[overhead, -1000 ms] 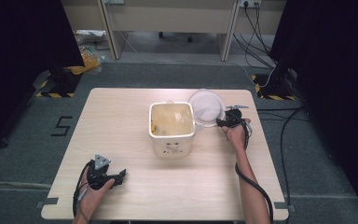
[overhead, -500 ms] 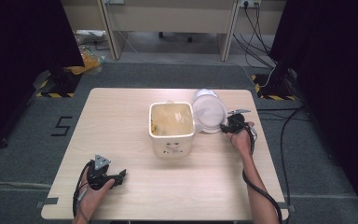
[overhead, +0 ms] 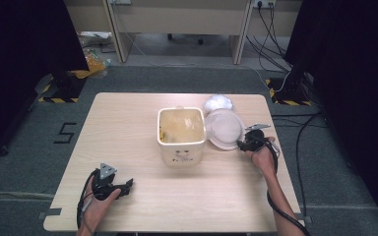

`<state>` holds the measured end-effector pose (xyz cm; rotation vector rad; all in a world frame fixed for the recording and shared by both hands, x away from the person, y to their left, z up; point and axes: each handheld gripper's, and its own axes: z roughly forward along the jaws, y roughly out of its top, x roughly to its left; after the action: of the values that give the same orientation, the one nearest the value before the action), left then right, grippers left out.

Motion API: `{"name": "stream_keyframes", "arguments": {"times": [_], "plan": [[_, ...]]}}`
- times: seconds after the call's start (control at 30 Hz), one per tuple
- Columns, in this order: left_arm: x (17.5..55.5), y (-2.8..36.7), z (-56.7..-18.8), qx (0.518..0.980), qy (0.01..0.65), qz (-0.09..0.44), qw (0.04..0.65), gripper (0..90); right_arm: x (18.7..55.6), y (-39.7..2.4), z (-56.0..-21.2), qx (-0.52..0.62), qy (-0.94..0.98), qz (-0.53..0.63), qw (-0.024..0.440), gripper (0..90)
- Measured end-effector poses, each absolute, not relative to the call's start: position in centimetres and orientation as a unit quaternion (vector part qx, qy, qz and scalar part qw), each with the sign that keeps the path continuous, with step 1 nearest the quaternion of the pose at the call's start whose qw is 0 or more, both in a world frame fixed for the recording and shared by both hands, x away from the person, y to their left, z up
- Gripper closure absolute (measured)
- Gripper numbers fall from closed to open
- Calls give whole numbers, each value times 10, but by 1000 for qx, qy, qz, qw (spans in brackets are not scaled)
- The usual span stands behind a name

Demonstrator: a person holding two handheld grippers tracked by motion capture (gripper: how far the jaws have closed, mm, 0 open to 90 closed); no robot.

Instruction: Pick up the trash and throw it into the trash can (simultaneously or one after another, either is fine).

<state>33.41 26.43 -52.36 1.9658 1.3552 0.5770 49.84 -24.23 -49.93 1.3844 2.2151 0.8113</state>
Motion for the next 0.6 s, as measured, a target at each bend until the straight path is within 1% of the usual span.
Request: {"name": "stream_keyframes", "arguments": {"times": [0.23,0.3,0.6], "plan": [[329,259,-523,759,510,221,339,148,482,-244,-498,483,803,284,202,580],[326,253,-523,763,502,226,341,157,475,-246,-498,481,805,285,199,580],[313,218,-523,786,460,208,357,164,439,-251,-497,466,817,284,188,580]]}}
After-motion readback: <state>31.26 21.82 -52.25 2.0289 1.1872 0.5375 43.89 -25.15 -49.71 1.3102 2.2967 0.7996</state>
